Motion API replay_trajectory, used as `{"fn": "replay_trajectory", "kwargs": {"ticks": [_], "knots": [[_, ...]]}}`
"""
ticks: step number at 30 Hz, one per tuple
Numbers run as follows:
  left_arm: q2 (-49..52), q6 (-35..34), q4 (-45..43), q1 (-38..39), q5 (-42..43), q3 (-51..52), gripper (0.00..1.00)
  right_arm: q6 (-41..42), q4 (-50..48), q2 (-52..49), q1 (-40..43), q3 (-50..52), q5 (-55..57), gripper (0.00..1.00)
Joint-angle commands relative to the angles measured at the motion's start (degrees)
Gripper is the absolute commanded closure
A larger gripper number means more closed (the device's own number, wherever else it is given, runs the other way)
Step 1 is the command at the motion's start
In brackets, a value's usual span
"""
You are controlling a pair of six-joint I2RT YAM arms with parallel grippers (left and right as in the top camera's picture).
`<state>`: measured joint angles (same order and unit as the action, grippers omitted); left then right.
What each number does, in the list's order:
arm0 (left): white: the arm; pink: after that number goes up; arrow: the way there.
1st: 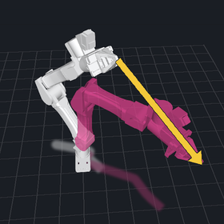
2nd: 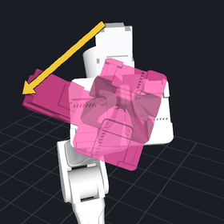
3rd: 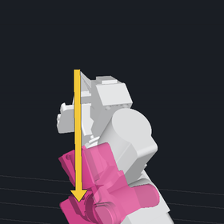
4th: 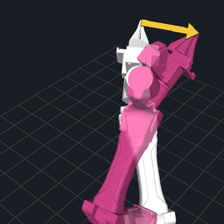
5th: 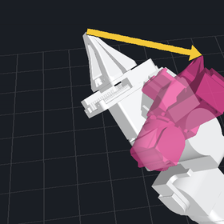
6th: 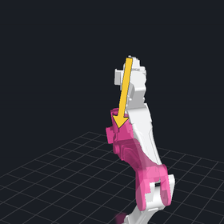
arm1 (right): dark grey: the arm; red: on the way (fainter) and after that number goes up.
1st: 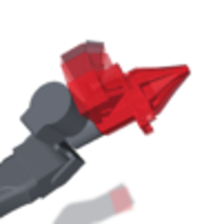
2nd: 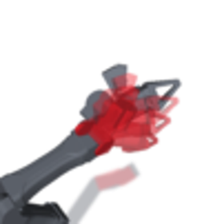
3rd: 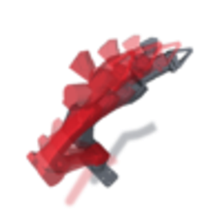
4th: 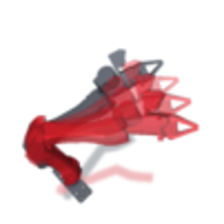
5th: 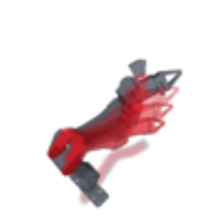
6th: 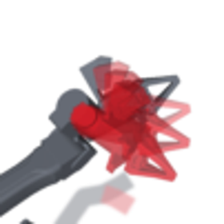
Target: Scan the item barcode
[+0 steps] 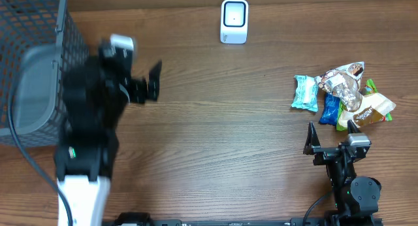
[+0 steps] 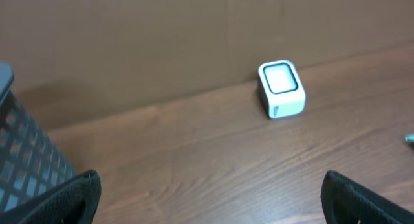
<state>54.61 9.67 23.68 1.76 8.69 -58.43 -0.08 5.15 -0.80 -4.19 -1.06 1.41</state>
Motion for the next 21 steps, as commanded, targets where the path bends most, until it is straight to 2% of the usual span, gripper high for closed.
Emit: {"fn": "replay_trajectory", "kwargs": {"ticks": [1,10,16,21], "knots": [[-10.3,5.4,-4.6,-0.9,2.4,10.5,0.00,-0.4,-0.4,0.6,-0.3,0.6,-0.2,0.00],[-35.1,5.4,-14.8,-5.0,2.8,36.6,0.00,-0.4,-0.4,0.6,-0.3,0.6,-0.2,0.00],[-47.6,8.9,-17.5,-5.1,2.3,47.3,0.00,-0.4,-0.4,0.6,-0.3,0.6,-0.2,0.00],[-52.8,12.9,-17.5,-5.1,1.4,52.6,0.00,-0.4,-0.4,0.6,-0.3,0.6,-0.2,0.00]]}}
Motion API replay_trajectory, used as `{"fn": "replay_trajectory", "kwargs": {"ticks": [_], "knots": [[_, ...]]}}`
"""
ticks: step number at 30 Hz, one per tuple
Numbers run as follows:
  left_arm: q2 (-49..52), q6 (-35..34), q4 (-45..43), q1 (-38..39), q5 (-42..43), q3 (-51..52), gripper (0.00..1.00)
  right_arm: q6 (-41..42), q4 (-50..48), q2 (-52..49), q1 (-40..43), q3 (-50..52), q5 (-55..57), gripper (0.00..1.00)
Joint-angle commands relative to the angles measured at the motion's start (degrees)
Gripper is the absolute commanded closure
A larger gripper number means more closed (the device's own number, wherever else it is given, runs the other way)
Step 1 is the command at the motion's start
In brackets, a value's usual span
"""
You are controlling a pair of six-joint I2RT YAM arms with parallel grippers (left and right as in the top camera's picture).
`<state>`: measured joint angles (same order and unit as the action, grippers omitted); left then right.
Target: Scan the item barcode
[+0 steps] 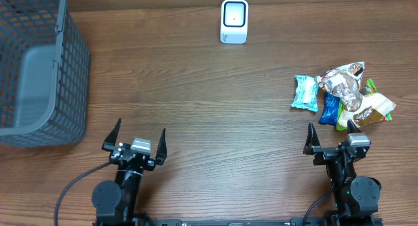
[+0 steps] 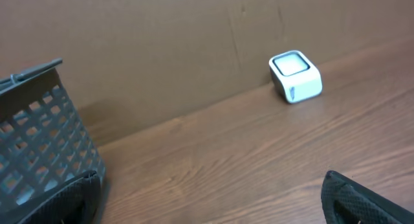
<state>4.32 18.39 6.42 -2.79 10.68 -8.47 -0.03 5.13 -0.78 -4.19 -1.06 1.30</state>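
Observation:
The white barcode scanner (image 1: 234, 21) stands at the far edge of the table, also seen in the left wrist view as the scanner (image 2: 295, 76) against the brown wall. A pile of snack packets (image 1: 343, 95) lies at the right. My left gripper (image 1: 139, 131) is low at the near left, open and empty, its fingers wide apart in its own view (image 2: 210, 185). My right gripper (image 1: 332, 131) sits at the near right just below the pile, open, holding nothing.
A grey mesh basket (image 1: 39, 69) stands at the far left; its wall shows in the left wrist view as the basket (image 2: 39, 140). The wood table (image 1: 215, 102) stretches between basket and packets.
My left arm was raised beside the basket at the far left, gripper open. Now it is down at the near left edge, still open and empty. The right arm has not moved.

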Motion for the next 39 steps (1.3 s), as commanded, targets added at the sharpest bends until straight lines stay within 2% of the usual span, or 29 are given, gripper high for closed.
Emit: {"fn": "replay_trajectory", "kwargs": {"ticks": [1,6,39], "knots": [[-3.0,4.6,-0.2,-0.6,-0.6,3.4,0.00,-0.4,-0.4,0.6,-0.3,0.6,-0.1,0.00],[-4.2,4.1,-0.1,-0.6,-0.7,7.0,0.00,-0.4,-0.4,0.6,-0.3,0.6,-0.1,0.00],[-4.1,3.9,-0.3,-0.5,-1.7,7.0,0.00,-0.4,-0.4,0.6,-0.3,0.6,-0.1,0.00]]}}
